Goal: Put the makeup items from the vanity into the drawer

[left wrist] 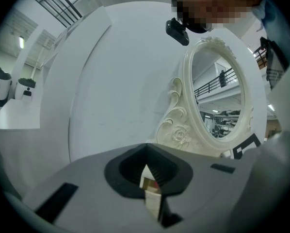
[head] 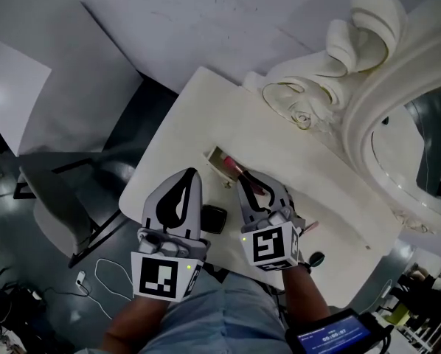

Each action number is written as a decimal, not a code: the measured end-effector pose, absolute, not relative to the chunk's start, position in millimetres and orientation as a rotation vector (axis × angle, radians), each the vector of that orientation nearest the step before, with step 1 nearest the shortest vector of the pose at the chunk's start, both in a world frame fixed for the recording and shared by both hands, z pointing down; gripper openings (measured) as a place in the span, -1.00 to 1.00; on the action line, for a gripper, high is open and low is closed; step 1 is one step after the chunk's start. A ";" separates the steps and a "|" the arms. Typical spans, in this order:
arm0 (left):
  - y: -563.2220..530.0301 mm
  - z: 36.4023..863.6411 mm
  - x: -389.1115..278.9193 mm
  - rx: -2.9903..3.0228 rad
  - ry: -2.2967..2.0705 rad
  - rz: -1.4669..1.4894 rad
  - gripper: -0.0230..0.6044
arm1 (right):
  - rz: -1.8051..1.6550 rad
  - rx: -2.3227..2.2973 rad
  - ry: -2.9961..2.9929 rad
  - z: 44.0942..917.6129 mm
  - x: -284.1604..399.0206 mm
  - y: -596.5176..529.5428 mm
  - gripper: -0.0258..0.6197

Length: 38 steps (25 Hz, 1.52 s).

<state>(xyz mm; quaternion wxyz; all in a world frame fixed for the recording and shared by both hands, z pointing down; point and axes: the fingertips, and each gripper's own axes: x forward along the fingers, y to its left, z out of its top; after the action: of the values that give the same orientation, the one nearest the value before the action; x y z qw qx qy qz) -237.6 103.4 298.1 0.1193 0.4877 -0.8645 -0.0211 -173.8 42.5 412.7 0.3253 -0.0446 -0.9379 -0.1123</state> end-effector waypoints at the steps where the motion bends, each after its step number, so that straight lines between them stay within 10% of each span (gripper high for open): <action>1: 103.1 298.3 -238.8 1.427 -2.525 -0.062 -0.93 | -0.286 -0.116 -2.465 411.8 -175.3 43.3 -0.76; 38: 79.7 275.7 -202.4 1.659 -2.427 -0.043 -0.93 | -0.167 0.229 -2.528 385.2 -123.4 33.2 -0.87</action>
<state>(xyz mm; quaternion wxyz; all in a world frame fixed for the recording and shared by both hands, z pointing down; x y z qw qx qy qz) -202.4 79.7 275.7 0.1006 0.5613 -0.8213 -0.0146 -123.4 33.2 385.2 0.2945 0.0861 -0.9497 -0.0627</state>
